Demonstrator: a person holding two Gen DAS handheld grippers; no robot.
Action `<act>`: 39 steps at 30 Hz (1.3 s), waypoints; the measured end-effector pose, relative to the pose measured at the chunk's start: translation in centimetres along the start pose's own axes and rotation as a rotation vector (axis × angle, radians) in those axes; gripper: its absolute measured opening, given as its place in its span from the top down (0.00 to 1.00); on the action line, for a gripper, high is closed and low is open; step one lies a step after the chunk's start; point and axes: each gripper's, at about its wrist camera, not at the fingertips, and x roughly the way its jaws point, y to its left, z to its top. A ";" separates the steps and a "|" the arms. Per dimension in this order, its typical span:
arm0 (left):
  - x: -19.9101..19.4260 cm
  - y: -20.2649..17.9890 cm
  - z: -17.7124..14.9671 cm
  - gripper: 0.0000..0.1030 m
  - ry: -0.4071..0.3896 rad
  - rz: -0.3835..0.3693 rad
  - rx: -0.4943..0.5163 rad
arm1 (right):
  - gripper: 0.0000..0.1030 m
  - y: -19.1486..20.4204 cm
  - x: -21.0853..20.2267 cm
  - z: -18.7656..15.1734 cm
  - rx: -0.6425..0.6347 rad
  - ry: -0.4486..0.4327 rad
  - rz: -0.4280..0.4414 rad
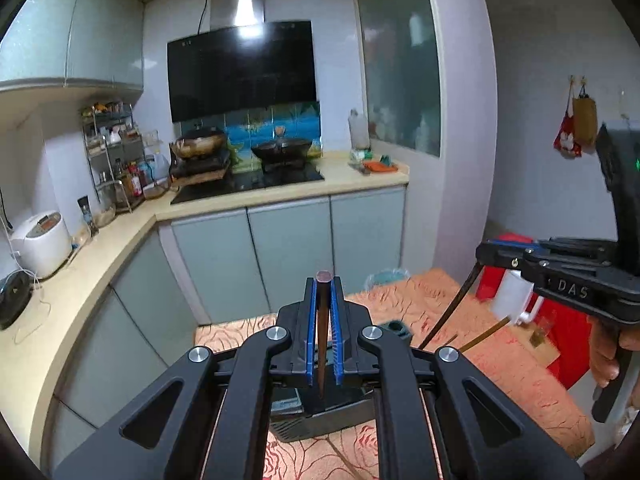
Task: Organize utensils
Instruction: 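Lower the chopsticks into the holder and open both tools, then withdraw both open tools and move them toward the remaining chopsticks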
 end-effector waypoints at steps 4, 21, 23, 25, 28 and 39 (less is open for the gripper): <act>2.1 0.1 -1.8 0.94 0.036 0.029 0.007 | 0.93 0.1 2.4 -0.8 0.010 0.051 0.008; 0.7 2.4 -2.2 0.44 0.004 0.059 -0.075 | 0.61 0.3 3.0 -1.5 0.028 0.050 0.020; 0.1 2.6 -2.1 0.33 -0.011 0.065 -0.079 | 0.58 0.2 2.4 -1.4 0.029 0.040 0.018; -0.8 2.7 -2.1 0.28 -0.029 0.066 -0.083 | 0.57 0.2 1.8 -1.5 0.020 0.026 0.015; -2.0 3.0 -2.6 0.23 -0.045 0.059 -0.097 | 0.57 0.3 0.5 -1.8 0.009 0.003 0.020; -4.7 2.5 -6.8 0.18 -0.039 0.079 -0.108 | 0.47 0.7 -3.3 -5.1 -0.030 -0.065 0.007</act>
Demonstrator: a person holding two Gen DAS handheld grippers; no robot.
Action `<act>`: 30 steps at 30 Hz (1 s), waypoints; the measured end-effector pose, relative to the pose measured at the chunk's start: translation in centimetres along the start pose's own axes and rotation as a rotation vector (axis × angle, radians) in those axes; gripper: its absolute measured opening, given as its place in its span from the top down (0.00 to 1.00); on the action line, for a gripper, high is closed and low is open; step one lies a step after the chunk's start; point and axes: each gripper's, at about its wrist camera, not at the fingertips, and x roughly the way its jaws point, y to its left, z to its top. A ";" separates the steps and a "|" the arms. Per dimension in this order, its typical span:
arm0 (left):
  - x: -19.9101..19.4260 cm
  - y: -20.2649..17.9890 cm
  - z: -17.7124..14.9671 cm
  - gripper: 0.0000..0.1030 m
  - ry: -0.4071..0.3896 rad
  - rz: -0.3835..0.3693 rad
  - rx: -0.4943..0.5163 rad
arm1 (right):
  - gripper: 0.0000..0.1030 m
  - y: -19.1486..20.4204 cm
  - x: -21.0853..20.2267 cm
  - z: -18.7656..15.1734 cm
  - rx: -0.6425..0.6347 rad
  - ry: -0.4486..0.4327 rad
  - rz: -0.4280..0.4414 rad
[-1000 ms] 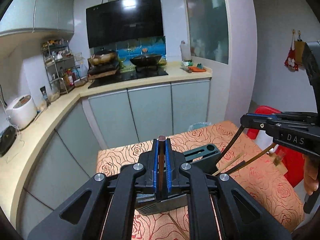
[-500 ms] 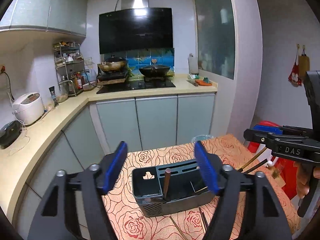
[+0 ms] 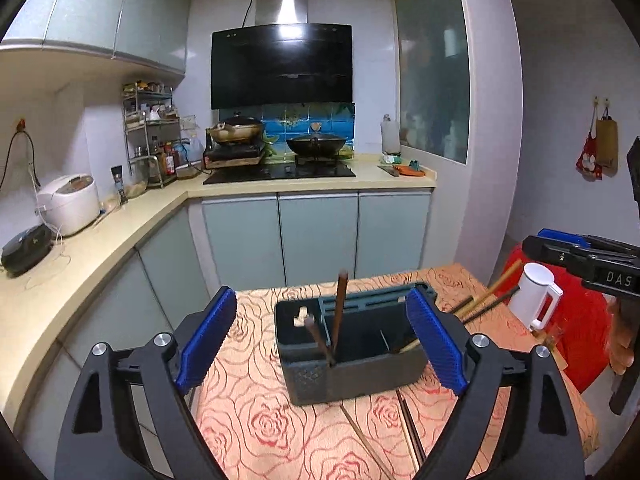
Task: Organize utensils
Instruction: 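Withdraw both open tools and move them toward the remaining chopsticks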
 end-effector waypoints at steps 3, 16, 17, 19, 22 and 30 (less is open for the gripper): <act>-0.5 0.0 -1.7 0.18 0.011 0.022 0.019 | 0.47 0.1 -0.6 -1.5 -0.012 -0.009 -0.014; -2.5 0.0 -11.2 0.18 0.074 0.032 0.030 | 0.42 1.6 -1.0 -12.7 -0.105 -0.003 -0.093; -2.6 -0.1 -11.8 0.18 0.081 0.035 0.028 | 0.42 1.6 -0.9 -13.9 -0.106 0.003 -0.100; -2.5 -0.1 -13.4 0.18 0.103 0.040 0.020 | 0.41 1.4 -0.7 -15.5 -0.099 0.013 -0.103; -2.1 0.0 -15.6 0.18 0.143 0.040 0.009 | 0.41 1.0 -0.5 -17.7 -0.076 0.036 -0.093; 0.0 -1.0 -20.0 0.18 0.258 0.028 -0.017 | 0.41 2.0 -0.6 -22.3 -0.132 0.063 -0.139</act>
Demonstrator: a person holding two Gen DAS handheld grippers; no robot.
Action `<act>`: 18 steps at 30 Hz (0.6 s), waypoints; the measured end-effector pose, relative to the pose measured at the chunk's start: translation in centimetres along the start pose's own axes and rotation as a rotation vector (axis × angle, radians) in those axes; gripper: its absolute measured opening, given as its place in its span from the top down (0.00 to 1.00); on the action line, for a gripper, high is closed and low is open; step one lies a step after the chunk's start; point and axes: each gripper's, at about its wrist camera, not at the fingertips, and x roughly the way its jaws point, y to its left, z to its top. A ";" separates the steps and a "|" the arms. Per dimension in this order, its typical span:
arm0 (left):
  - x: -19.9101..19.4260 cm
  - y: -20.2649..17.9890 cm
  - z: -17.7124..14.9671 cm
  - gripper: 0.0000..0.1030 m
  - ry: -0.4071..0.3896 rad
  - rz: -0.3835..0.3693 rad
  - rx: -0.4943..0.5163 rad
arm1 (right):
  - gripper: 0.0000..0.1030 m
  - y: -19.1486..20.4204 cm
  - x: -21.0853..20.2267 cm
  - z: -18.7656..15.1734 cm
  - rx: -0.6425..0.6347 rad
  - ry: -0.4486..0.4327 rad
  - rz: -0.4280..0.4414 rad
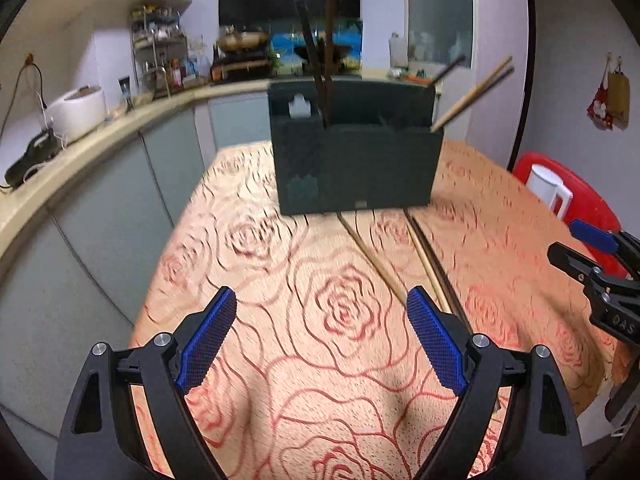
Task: Organize utensils
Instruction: 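Withdraw both open tools and move them toward the remaining chopsticks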
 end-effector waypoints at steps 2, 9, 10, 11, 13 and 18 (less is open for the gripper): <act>0.9 -0.7 -0.4 0.18 0.026 -0.009 0.000 | 0.41 0.0 0.0 -0.7 0.008 0.006 0.001; 3.5 -2.9 -0.5 0.18 0.086 -0.032 0.019 | 0.41 -0.8 0.9 -1.5 0.044 0.034 0.009; 4.0 -3.2 -0.4 0.18 0.096 -0.036 0.019 | 0.41 -0.9 1.0 -1.6 0.050 0.037 0.011; 4.5 -3.5 -0.4 0.18 0.109 -0.040 0.019 | 0.41 -0.9 1.1 -1.8 0.052 0.040 0.012; 5.4 -4.1 -0.3 0.18 0.129 -0.053 0.021 | 0.41 -0.8 1.2 -2.0 0.051 0.046 0.013; 7.4 -5.0 0.0 0.18 0.176 -0.036 0.036 | 0.41 -1.0 1.3 -2.4 0.057 0.059 0.017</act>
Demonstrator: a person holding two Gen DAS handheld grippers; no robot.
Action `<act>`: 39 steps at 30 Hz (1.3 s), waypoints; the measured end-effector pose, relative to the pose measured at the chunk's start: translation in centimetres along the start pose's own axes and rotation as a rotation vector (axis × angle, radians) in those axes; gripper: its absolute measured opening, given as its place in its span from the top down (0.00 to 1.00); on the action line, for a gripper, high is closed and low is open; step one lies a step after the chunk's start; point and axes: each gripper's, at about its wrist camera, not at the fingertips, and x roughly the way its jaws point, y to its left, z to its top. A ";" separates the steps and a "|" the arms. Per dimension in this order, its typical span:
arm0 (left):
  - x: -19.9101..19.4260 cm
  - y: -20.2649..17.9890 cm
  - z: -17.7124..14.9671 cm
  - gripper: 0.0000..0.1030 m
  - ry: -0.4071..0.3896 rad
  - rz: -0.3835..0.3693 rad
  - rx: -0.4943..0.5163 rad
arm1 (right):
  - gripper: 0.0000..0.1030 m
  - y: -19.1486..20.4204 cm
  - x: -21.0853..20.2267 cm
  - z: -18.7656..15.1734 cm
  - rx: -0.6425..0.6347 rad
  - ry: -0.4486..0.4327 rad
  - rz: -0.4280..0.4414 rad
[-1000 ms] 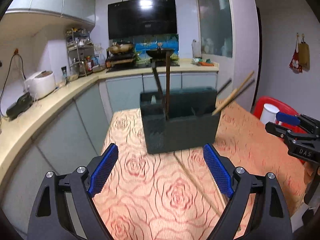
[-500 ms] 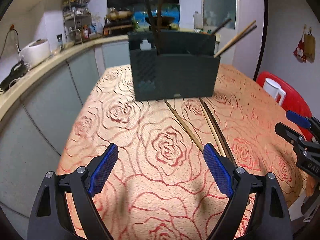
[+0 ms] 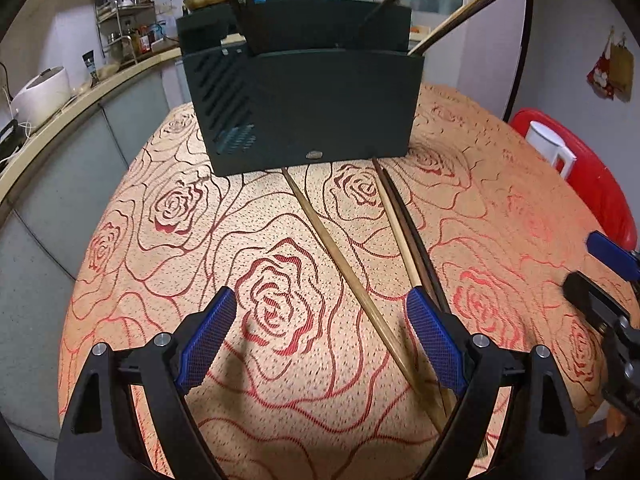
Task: Organize utensils
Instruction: 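Withdraw both open tools and move them toward the remaining chopsticks, then grasp a light chopstick with the left tool while the right tool grasps a dark chopstick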
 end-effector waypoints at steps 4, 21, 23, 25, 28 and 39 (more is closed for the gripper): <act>0.9 -0.2 -0.2 0.19 0.038 -0.002 0.011 | 0.41 -0.3 -0.1 0.0 0.014 -0.002 0.002; -0.5 2.0 -3.0 0.19 0.057 0.067 0.030 | 0.41 1.7 -0.4 -1.5 -0.011 0.033 0.058; -0.9 2.3 -3.4 0.19 0.057 0.052 0.019 | 0.41 2.5 -0.7 -2.0 -0.026 0.036 0.087; -1.3 2.4 -3.9 0.19 0.052 0.032 0.015 | 0.41 3.4 -0.9 -2.6 -0.043 0.039 0.123; -2.1 2.2 -4.7 0.19 0.033 0.014 0.031 | 0.41 4.9 -1.0 -3.3 -0.089 0.055 0.166; -4.1 2.1 -7.4 0.34 -0.012 -0.041 0.063 | 0.62 8.1 -0.3 -5.3 -0.183 0.101 0.192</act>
